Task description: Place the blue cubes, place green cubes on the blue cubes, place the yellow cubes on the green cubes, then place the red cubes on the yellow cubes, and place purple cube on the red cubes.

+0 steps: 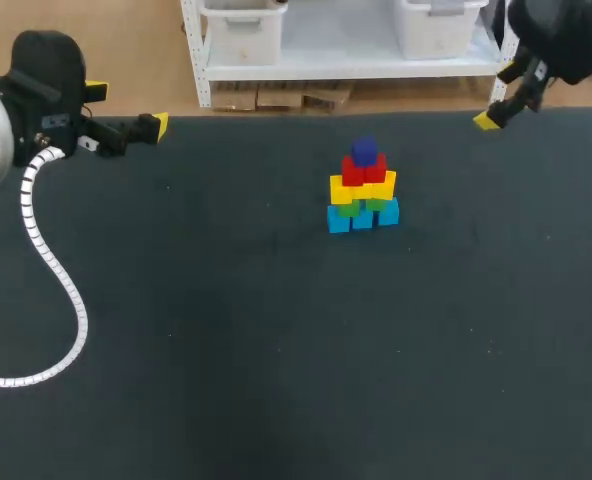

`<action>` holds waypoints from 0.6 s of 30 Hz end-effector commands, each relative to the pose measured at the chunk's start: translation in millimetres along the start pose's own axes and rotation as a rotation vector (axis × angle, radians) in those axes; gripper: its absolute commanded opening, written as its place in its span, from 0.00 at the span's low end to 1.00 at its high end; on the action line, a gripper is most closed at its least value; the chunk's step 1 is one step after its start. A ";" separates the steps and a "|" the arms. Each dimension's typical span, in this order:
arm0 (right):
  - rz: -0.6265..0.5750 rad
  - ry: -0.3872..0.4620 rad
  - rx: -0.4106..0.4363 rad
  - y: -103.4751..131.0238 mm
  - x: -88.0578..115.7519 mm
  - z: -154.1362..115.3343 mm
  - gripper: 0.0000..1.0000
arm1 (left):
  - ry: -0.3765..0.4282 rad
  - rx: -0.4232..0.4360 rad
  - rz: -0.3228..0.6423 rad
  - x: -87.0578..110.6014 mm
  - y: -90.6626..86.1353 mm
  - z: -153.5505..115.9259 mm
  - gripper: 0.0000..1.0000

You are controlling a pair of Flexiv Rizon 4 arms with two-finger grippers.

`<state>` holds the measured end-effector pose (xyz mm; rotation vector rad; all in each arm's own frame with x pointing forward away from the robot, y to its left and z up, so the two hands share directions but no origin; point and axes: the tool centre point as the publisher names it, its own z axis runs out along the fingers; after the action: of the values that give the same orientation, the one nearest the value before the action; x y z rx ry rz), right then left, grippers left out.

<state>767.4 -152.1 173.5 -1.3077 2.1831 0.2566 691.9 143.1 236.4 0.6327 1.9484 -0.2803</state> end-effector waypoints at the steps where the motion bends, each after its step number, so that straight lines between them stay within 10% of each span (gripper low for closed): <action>1: 0.021 -0.036 0.039 1.9 11.3 -4.3 1.00 | -0.007 0.039 0.002 1.5 4.3 -0.7 1.00; 18: 0.078 -0.026 0.045 -2.8 27.8 -3.5 1.00 | -0.007 0.039 0.002 1.5 4.3 -0.7 1.00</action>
<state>759.2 -175.8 160.8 -1.1917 2.2068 0.2537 691.9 143.1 236.3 0.6327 1.9484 -0.2802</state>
